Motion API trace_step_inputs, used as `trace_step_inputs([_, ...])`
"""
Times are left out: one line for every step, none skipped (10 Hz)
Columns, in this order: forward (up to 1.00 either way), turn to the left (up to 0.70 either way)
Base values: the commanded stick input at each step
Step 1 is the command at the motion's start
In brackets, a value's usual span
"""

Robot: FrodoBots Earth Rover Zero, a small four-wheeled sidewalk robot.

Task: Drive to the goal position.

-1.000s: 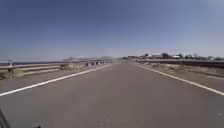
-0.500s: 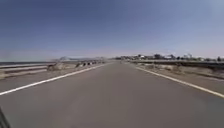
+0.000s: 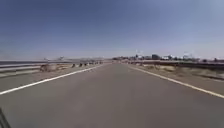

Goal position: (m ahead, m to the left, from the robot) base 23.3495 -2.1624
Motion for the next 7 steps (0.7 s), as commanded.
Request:
trace_step_inputs([1.0,0.0])
trace_step_inputs([1.0,0.0])
trace_step_inputs([1.0,0.0])
trace_step_inputs([1.0,0.0])
trace_step_inputs([1.0,0.0])
trace_step_inputs([1.0,0.0])
trace_step_inputs([1.0,0.0])
